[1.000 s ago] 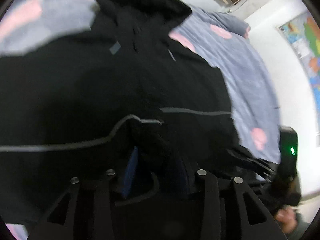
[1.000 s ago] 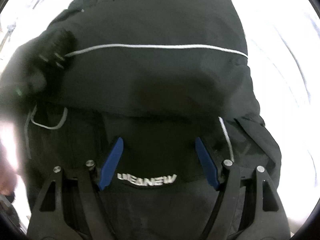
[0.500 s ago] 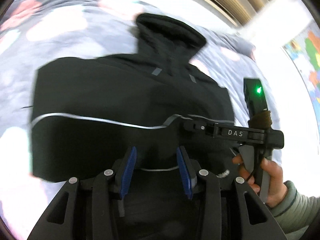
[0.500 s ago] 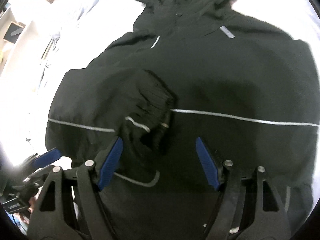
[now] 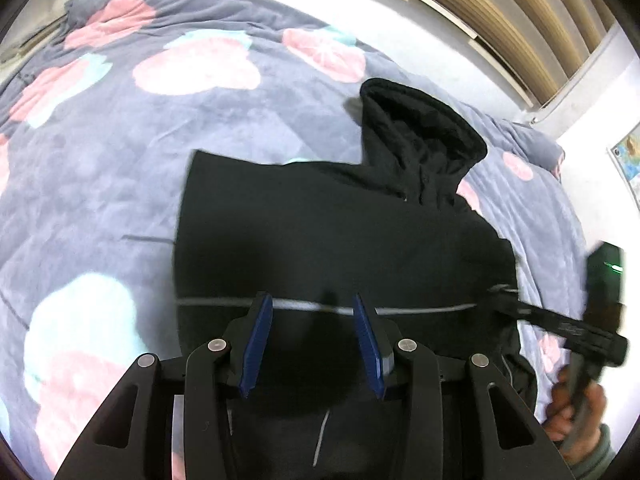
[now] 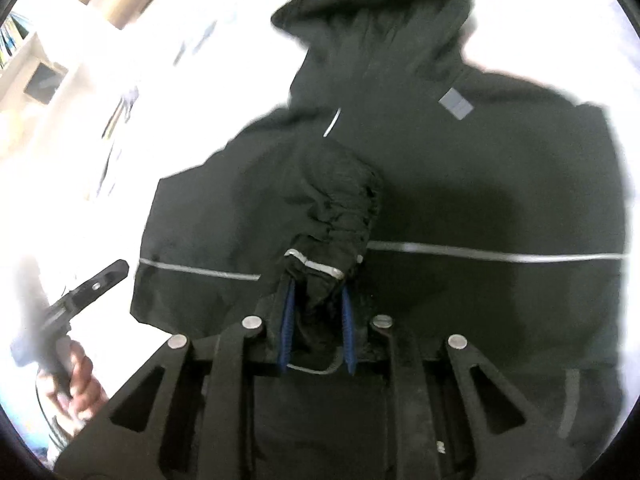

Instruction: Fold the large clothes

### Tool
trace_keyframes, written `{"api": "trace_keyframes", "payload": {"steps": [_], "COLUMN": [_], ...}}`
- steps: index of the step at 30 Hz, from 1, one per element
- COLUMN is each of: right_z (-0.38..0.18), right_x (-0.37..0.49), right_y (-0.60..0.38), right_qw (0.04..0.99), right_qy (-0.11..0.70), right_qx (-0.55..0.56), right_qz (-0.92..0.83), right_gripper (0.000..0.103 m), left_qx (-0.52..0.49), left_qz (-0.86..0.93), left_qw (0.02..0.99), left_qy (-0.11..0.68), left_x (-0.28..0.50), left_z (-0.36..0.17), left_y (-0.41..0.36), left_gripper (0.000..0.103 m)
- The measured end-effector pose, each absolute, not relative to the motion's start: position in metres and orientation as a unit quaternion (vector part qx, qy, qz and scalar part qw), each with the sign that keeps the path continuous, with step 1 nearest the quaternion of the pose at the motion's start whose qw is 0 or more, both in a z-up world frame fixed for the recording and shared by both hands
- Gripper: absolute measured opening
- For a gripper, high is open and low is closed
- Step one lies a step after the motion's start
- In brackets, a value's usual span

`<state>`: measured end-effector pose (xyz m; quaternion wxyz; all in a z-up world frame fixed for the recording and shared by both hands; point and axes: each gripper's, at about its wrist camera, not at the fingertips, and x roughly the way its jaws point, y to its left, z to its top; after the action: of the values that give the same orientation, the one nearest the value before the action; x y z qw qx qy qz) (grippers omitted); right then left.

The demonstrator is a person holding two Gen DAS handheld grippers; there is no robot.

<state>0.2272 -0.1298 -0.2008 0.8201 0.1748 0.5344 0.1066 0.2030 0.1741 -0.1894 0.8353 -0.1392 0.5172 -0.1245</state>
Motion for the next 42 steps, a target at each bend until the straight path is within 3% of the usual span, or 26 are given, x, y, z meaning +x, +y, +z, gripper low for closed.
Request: {"api": "trace_keyframes", "payload": {"steps": [6,9,15,21,27,31,38,42], "right_z": [-0.166,-0.194,-0.306,-0.299,-0.208,-0.201,-0.296,-0.301], "right_x": [0.199,0.196,0.198,0.199,0.192,0.22,0.278,0.288], "right_y": [-0.216,-0.255,-0.296,-0.303,-0.291,-0.275,-0.256,-0.254], "right_qw": [0.861,0.847,0.777,0.769,0.834,0.84,0.782,0.777], "right_qy": [0.493,0.516,0.597,0.607,0.53,0.524,0.605,0.614], "right_qx": [0.121,0.117,0.178,0.18,0.128,0.13,0.135,0.119], "right_qz": [-0.01,-0.056,-0.088,-0.086,-0.086,-0.054,-0.063,-0.068], "right_gripper": [0.018,0.019,0.027,0.03,0.06,0.06,0.057,0.058], "left_qx": [-0.107,-0.083,-0.078,-0.069,-0.078,-0.072,-0.076,-0.077], "left_qz": [-0.163,-0.164,-0.13,-0.141,-0.162,-0.146,-0.09,-0.083], "left_qw": [0.818,0.802,0.782,0.78,0.815,0.819,0.794,0.786], "left_qy": [0.541,0.568,0.605,0.605,0.551,0.55,0.597,0.607], "left_x": [0.233,0.244,0.257,0.255,0.254,0.277,0.315,0.322], "left_z": [-0.213,-0.242,-0.289,-0.276,-0.217,-0.218,-0.284,-0.294], "left_y": [0.122,0.091,0.081,0.087,0.094,0.086,0.083,0.082], "left_gripper": [0.044,0.044,0.043,0.043,0.044,0.044,0.043,0.043]}}
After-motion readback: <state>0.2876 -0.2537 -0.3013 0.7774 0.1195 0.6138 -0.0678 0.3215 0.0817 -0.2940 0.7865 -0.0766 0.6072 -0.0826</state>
